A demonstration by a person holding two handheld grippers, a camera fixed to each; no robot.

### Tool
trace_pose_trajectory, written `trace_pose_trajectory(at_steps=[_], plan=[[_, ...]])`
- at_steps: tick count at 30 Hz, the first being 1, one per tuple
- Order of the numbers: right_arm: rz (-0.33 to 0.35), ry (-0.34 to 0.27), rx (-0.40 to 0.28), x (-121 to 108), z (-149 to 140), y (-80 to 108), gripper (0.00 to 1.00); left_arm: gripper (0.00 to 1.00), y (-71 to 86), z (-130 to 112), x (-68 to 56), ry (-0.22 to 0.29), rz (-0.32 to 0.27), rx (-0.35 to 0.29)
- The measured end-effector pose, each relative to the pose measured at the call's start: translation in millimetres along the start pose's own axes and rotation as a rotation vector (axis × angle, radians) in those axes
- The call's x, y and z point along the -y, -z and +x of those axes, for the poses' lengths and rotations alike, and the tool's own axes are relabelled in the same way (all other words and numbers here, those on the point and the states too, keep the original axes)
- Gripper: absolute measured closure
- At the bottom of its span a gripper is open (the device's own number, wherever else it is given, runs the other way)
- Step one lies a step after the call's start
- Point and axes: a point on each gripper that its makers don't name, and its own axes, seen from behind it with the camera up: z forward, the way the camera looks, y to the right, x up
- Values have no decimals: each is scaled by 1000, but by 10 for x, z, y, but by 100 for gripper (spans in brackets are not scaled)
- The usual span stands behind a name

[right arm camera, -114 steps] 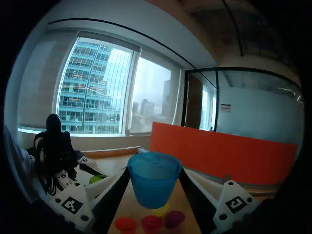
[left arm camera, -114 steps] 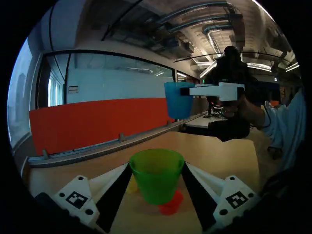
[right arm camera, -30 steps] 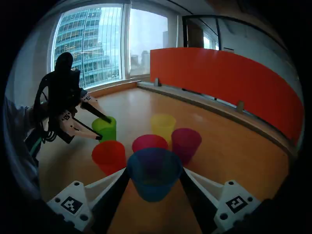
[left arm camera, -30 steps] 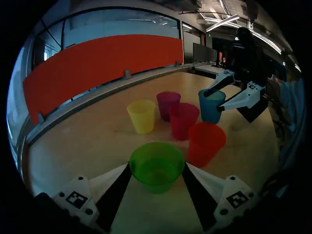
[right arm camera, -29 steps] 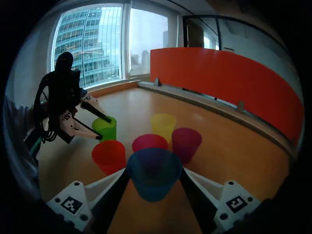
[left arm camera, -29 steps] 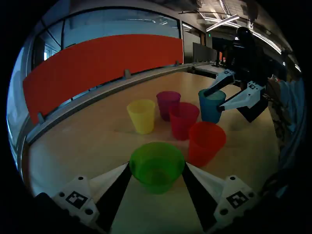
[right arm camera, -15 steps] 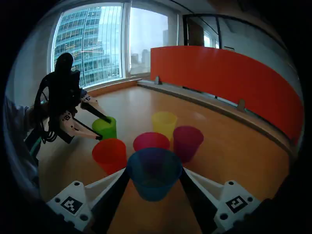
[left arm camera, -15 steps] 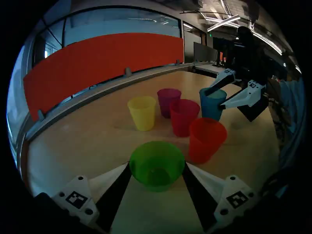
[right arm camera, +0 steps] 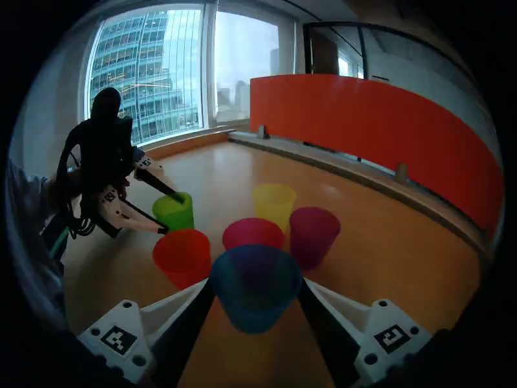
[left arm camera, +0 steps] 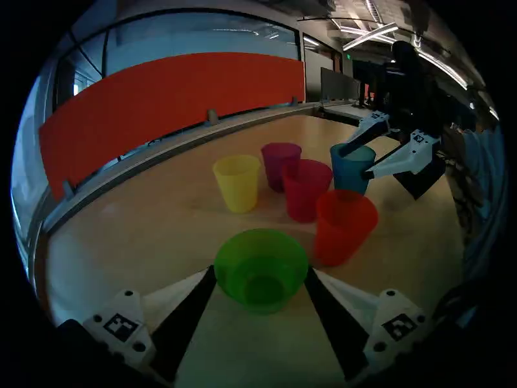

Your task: Pour water

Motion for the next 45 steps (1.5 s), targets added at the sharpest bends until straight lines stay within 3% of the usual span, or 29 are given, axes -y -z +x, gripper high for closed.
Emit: trace_pose_trajectory(at_steps=[17, 37, 45], plan=[[1, -7, 21, 7, -168, -70, 8, 0, 172, 9, 33, 17, 15, -7], [-13, 34, 38, 39, -351, -60, 8, 0, 318, 28, 33, 11, 34, -23], [-26, 25, 42, 13, -360, -30, 0, 0, 340, 44, 40, 11, 38, -27]])
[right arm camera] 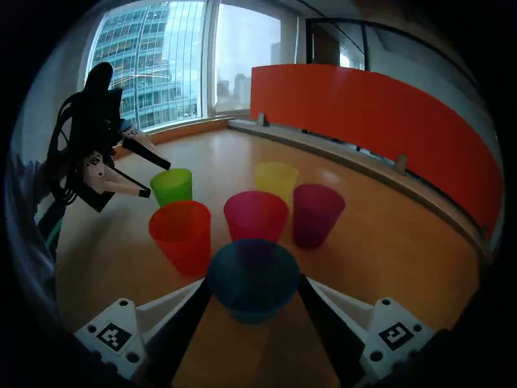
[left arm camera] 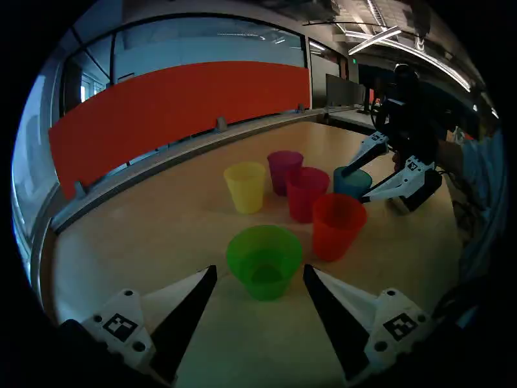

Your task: Pour water

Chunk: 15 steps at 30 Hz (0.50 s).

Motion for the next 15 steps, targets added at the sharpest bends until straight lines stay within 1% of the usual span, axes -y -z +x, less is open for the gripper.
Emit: trace_pose_trajectory(at_steps=[7, 15], plan=[[-7, -5, -4, -13, -30, 107, 0, 0, 65, 3, 5, 4, 11, -5], [-38, -11, -13, -55, -123, 329, 0, 0, 204, -39, 6, 29, 38, -17]])
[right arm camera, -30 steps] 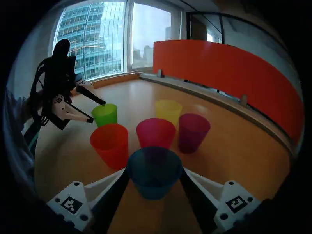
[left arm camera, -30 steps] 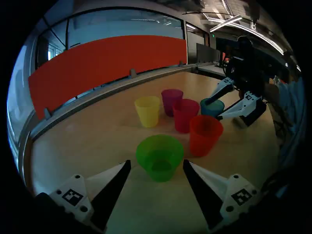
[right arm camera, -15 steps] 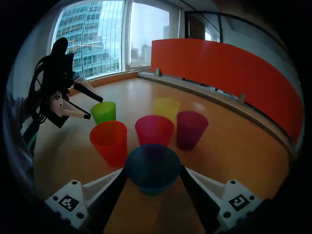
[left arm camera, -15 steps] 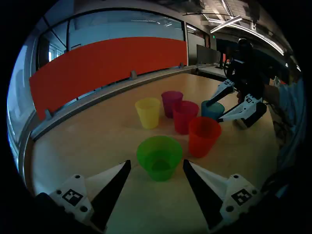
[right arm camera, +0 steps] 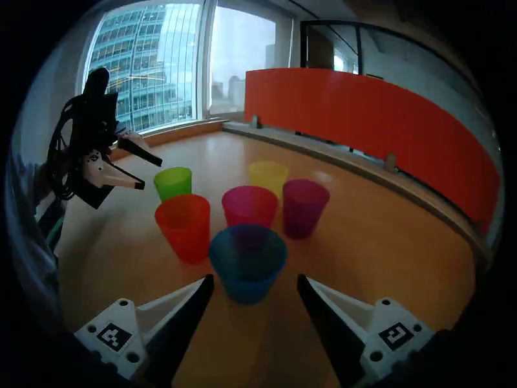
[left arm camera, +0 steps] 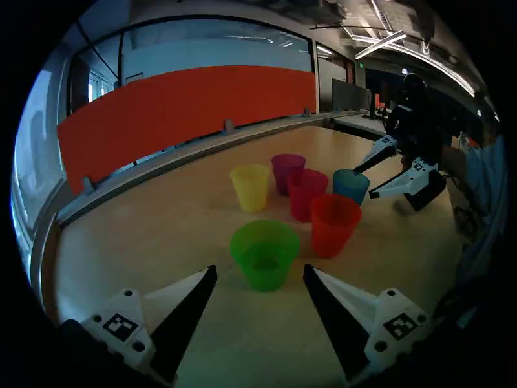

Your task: Pour water

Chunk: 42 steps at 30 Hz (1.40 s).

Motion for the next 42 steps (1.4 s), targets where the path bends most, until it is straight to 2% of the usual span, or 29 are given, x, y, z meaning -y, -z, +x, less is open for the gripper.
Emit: trace_pose_trajectory(at_steps=[10, 19, 29, 42], plan=[[-69, -14, -22, -131, -78, 323, 0, 0, 240, -1, 79, 55, 76, -49], [-150, -75, -87, -266, -29, 570, 0, 0, 392, 8, 145, 106, 157, -124], [-262, -132, -200, -459, 126, 776, 0, 1, 597, 222, 202, 123, 247, -235], [-438, -140, -372, -801, 523, 1051, 0, 1, 748, 402, 333, 170, 345, -350]])
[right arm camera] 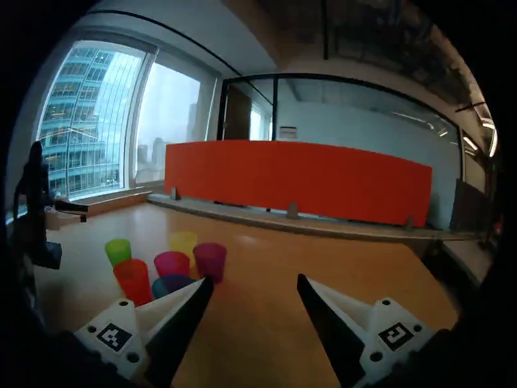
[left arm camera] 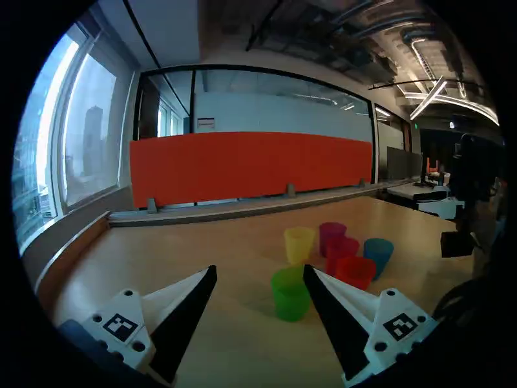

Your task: Pour water

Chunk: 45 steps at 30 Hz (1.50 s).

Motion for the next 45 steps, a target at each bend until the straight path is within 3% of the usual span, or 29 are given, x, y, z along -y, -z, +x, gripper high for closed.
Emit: trace_pose_trajectory(at_steps=[11, 17, 23, 45], plan=[[-150, -43, -157, -272, 399, 87, 0, 0, 66, 275, 73, -10, 79, -113], [-240, -42, -214, -381, 508, 150, 0, 0, 105, 451, 108, 17, 119, -184], [-318, -31, -247, -471, 561, 216, 0, 1, 135, 662, 120, 11, 151, -244], [-371, -76, -253, -504, 499, 309, 0, 0, 59, 747, 139, 0, 192, -260]])
